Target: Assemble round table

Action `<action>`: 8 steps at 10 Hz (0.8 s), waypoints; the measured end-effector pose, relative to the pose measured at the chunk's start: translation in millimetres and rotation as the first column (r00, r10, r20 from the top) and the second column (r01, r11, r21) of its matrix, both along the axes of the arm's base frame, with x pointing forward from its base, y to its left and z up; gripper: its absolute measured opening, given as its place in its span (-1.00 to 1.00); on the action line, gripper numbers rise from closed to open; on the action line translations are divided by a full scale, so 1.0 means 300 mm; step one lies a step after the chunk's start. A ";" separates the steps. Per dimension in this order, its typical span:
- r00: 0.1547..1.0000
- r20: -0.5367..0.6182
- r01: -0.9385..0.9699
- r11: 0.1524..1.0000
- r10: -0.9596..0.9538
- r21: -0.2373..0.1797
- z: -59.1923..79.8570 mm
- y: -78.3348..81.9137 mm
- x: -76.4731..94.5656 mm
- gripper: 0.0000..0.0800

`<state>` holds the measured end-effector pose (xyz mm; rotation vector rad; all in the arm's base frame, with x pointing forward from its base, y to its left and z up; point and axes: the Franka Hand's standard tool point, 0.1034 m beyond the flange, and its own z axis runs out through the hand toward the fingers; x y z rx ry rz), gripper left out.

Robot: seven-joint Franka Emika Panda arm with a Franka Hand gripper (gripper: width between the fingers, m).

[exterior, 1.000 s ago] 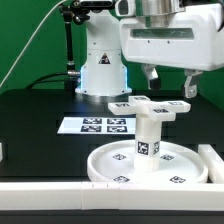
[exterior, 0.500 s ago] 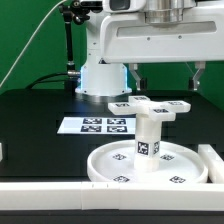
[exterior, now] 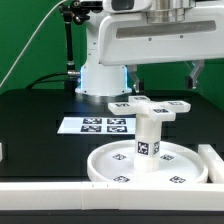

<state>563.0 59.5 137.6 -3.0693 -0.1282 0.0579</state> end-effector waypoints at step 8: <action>0.784 0.057 -0.617 0.786 0.618 -0.046 -0.022 -0.042 0.004 0.62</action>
Offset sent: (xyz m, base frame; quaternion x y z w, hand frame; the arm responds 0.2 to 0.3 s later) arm 0.0000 0.0000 0.0000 0.0000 0.0000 -0.1938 0.9810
